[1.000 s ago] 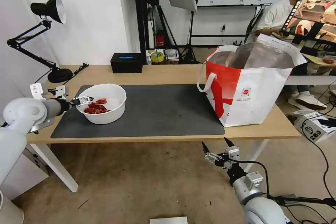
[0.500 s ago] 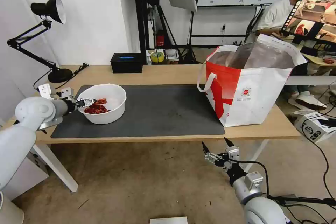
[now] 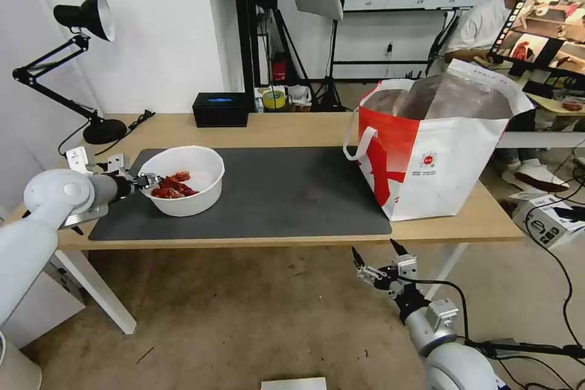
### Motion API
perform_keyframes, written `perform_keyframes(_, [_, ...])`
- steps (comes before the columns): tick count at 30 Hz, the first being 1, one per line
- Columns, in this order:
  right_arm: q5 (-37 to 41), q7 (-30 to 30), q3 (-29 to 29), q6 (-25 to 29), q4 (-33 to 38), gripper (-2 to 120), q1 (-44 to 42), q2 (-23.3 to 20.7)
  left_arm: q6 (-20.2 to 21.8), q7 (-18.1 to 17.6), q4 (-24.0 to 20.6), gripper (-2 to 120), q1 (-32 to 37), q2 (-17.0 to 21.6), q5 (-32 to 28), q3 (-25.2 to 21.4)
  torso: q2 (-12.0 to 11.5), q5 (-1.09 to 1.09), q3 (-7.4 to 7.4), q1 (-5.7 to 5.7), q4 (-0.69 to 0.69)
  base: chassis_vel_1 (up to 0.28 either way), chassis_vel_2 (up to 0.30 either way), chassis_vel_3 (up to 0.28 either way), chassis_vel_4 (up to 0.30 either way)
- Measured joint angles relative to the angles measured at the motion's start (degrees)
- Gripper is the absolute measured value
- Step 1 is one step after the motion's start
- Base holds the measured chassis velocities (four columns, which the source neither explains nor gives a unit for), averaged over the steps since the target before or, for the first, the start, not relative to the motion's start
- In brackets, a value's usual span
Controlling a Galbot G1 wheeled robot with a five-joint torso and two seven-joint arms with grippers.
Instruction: Pick up the trash from the table and place it into the takeout bag.
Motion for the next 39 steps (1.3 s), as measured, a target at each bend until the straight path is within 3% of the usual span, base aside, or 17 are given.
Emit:
perform_keyframes(5, [0.00,0.00,0.00,0.00,0.00,100,0.00,0.00,-0.03,0.23,-0.43,11,0.08,0.36,0.00,0.15,0.00,0.00,0.00,0.00,-0.01,0.000,0.000,0.000,0.000])
perform_keyframes(7, [0.00,0.00,0.00,0.00,0.00,100,0.00,0.00,-0.04,0.74,-0.75,0,0.16,0.49,-0.04,0.31,0.00,0.00,0.00,0.00,-0.01,0.000,0.000,0.000,0.000])
perform_keyframes(20, [0.00,0.00,0.00,0.00,0.00,100,0.00,0.00,-0.05,1.18,-3.44,0,1.31,1.01,-1.12,-1.12,0.00,0.00,0.00,0.00,0.00,0.000,0.000,0.000,0.000])
perform_keyframes(29, [0.00,0.00,0.00,0.00,0.00,100,0.00,0.00,-0.05,0.45,-7.00,0,-3.89,1.94,-5.64,-1.22,0.00,0.01,0.00,0.00,-0.01,0.000,0.000,0.000,0.000])
perform_keyframes(36, [0.00,0.01,0.00,0.00,0.00,100,0.00,0.00,-0.03,-0.83,-8.97,0,-11.33,0.40,-7.30,3.27,0.00,0.00,0.00,0.00,0.01,0.000,0.000,0.000,0.000])
perform_keyframes(39, [0.00,0.00,0.00,0.00,0.00,100,0.00,0.00,-0.03,-2.28,-9.38,0,-18.47,-2.79,-8.66,8.25,0.00,0.01,0.00,0.00,-0.02,0.000,0.000,0.000,0.000])
